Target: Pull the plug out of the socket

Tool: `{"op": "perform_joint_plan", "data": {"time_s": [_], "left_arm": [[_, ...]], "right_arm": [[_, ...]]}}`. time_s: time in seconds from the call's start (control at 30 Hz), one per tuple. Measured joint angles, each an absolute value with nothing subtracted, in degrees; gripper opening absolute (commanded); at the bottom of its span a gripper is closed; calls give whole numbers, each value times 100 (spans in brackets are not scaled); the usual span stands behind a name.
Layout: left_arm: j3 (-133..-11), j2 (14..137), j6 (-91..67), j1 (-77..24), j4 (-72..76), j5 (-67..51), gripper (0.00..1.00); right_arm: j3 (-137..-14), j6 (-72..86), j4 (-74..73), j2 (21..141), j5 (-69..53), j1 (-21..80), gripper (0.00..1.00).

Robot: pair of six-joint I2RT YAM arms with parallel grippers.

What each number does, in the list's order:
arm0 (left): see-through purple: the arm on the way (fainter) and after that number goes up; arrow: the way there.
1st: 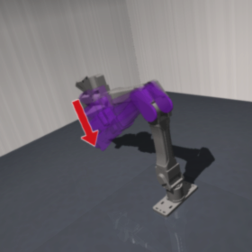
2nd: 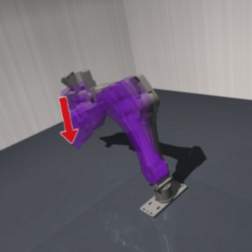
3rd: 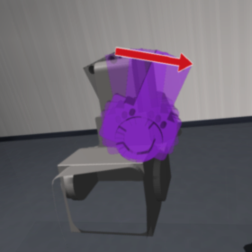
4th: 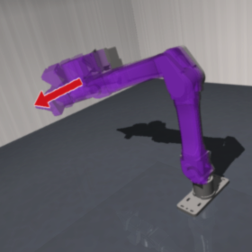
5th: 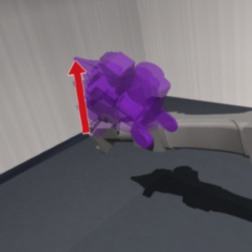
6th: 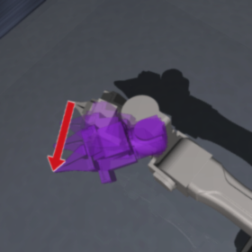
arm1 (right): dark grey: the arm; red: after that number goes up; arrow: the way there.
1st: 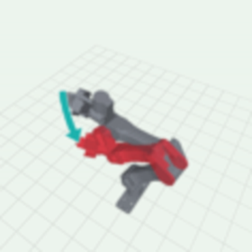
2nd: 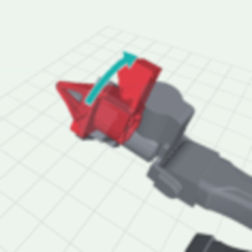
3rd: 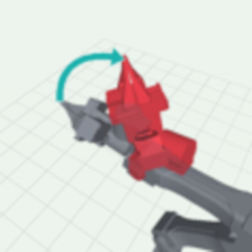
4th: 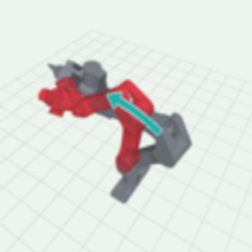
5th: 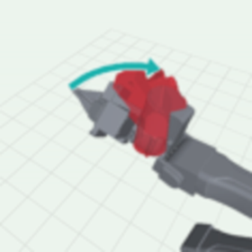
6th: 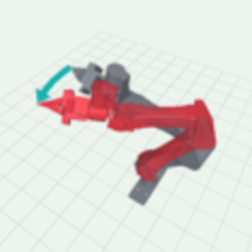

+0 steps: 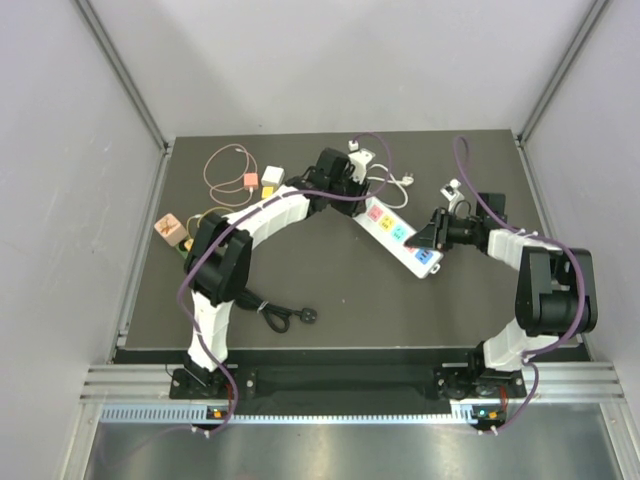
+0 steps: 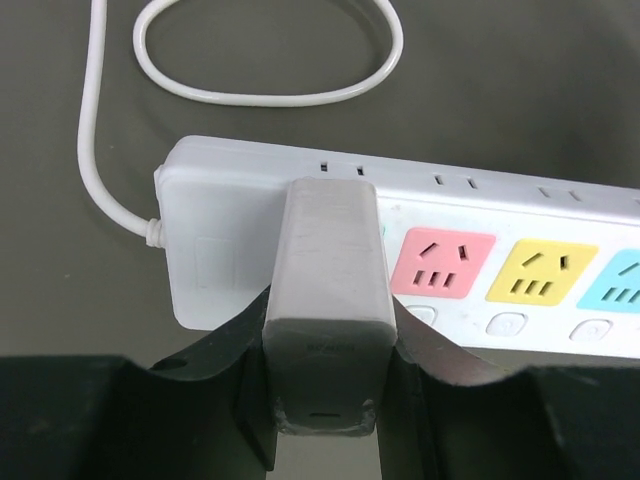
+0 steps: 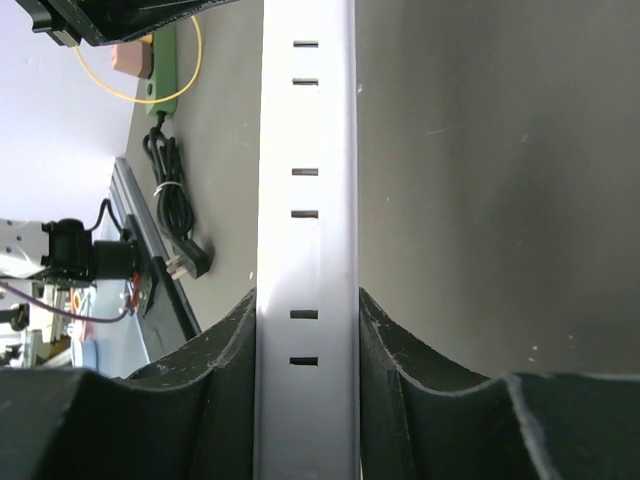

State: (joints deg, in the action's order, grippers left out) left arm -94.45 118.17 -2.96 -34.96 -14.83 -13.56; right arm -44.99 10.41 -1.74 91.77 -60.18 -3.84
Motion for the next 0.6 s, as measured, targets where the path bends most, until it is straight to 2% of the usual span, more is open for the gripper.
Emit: {"op": "perform_joint_plan", "data": {"time_s": [0.3, 0.47, 0.6], "left_arm": [[-9170, 11371, 379, -3621, -1514, -1087, 0], [-9476, 11454, 370, -3503, -1925, -1575, 0], [-9603, 11491, 163, -3564, -2047, -1278, 0]], "right_arm": [[-4501, 899, -89, 9059, -6156, -353, 0], [-4506, 899, -108, 9045, -6204, -353, 0], [-4512, 897, -89, 9017, -6171, -353, 0]]}}
